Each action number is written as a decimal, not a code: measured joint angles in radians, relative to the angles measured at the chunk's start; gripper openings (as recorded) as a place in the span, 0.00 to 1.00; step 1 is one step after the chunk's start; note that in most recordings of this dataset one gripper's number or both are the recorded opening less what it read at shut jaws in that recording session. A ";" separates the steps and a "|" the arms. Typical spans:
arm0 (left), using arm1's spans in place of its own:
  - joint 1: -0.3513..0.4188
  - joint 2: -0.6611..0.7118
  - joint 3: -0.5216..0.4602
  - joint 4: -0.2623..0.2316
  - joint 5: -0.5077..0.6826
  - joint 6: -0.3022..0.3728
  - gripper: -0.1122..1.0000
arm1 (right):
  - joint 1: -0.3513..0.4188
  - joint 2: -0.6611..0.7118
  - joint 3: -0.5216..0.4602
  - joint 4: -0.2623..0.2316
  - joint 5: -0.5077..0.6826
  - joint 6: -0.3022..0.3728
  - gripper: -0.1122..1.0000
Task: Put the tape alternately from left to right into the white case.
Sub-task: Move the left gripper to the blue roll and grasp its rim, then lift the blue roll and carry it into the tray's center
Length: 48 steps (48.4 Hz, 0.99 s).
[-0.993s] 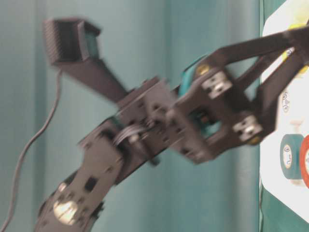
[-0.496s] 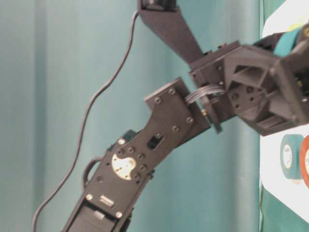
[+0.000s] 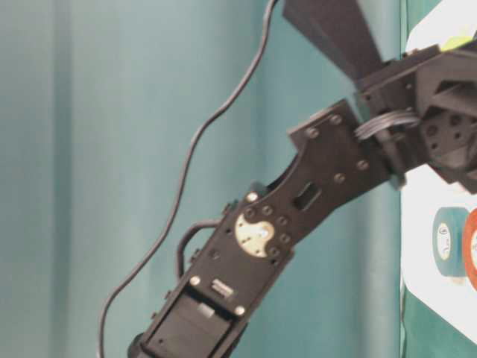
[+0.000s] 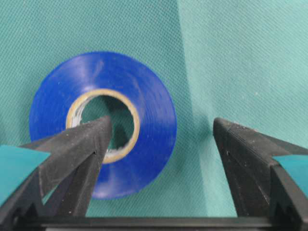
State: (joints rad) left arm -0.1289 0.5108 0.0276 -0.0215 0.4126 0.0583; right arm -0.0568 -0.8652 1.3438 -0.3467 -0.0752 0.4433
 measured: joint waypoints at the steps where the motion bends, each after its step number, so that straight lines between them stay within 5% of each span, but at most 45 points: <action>1: 0.000 0.003 -0.003 -0.002 0.000 0.002 0.91 | 0.000 0.000 0.000 0.000 0.000 0.002 0.65; 13: 0.000 0.015 -0.008 0.000 -0.002 -0.002 0.85 | 0.000 0.000 0.000 0.000 0.000 0.002 0.65; 24: 0.002 0.015 -0.006 0.000 -0.002 -0.005 0.34 | 0.000 0.000 0.000 0.002 -0.002 0.003 0.65; 48: 0.002 -0.057 0.012 0.000 0.094 -0.009 0.34 | -0.002 0.000 0.000 0.002 -0.002 0.005 0.65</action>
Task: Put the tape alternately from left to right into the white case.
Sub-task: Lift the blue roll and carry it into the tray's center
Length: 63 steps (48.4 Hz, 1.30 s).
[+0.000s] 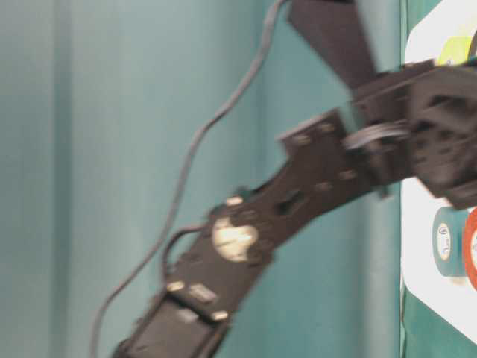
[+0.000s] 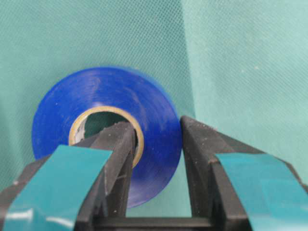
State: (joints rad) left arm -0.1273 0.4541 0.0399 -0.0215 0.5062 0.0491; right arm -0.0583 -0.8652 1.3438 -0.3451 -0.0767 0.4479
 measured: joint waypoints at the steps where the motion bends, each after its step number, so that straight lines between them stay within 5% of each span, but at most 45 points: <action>1: 0.000 -0.009 0.000 0.000 0.009 0.000 0.34 | 0.000 0.000 0.000 -0.002 0.000 0.000 0.65; 27: 0.029 -0.120 0.008 0.000 0.043 0.003 0.34 | 0.002 0.000 0.000 -0.002 0.000 0.000 0.65; 63: 0.287 -0.164 0.143 0.002 -0.029 0.005 0.34 | 0.002 0.000 0.000 -0.002 0.000 0.003 0.65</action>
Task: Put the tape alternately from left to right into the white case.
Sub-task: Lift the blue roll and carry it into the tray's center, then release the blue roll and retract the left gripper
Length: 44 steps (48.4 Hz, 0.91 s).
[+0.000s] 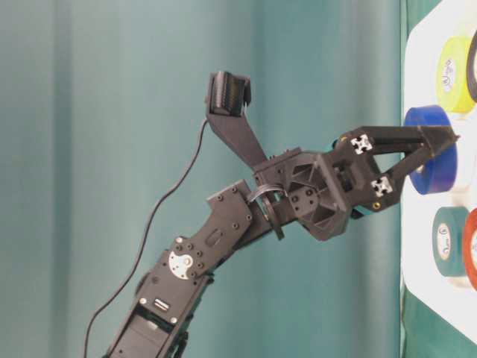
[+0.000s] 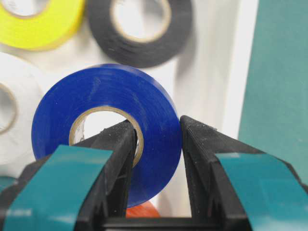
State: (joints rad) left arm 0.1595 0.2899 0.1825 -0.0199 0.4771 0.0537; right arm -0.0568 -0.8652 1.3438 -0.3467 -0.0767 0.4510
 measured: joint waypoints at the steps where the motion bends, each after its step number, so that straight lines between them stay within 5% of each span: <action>1: 0.002 0.000 0.002 0.000 -0.006 0.000 0.34 | 0.000 0.000 0.000 0.000 0.000 0.000 0.65; 23: 0.002 0.028 0.017 -0.002 -0.040 0.002 0.34 | -0.002 0.000 0.000 0.000 0.000 0.000 0.65; 34: 0.003 0.028 0.018 0.000 -0.041 0.003 0.89 | 0.000 0.000 0.000 0.000 0.000 0.002 0.65; 44: 0.003 0.028 0.018 -0.002 -0.041 -0.002 0.86 | -0.002 0.000 0.000 0.000 0.000 0.002 0.65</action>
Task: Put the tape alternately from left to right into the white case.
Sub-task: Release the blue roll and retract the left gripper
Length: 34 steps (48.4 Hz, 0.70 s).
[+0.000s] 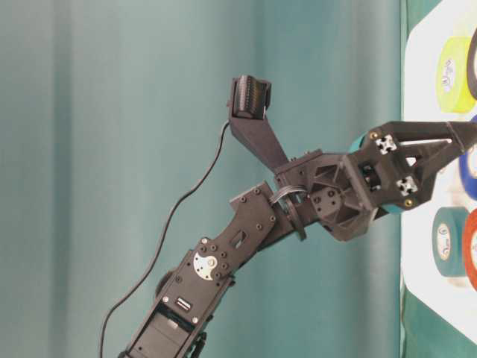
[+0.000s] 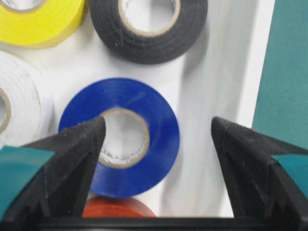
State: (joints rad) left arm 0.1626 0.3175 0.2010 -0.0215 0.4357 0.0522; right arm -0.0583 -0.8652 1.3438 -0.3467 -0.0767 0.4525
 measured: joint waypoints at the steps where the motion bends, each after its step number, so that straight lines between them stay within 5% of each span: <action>1: -0.002 0.000 0.000 0.002 0.000 0.000 0.86 | 0.000 0.000 0.000 0.000 0.000 0.000 0.65; 16: 0.000 -0.089 0.097 0.002 0.000 -0.002 0.86 | 0.002 0.000 0.002 0.000 0.000 0.000 0.65; 34: 0.000 -0.305 0.336 0.000 -0.072 -0.003 0.86 | 0.002 0.000 0.000 0.000 0.000 0.000 0.65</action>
State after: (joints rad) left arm 0.1626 0.0123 0.5369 -0.0215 0.3636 0.0491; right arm -0.0568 -0.8652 1.3438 -0.3467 -0.0767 0.4525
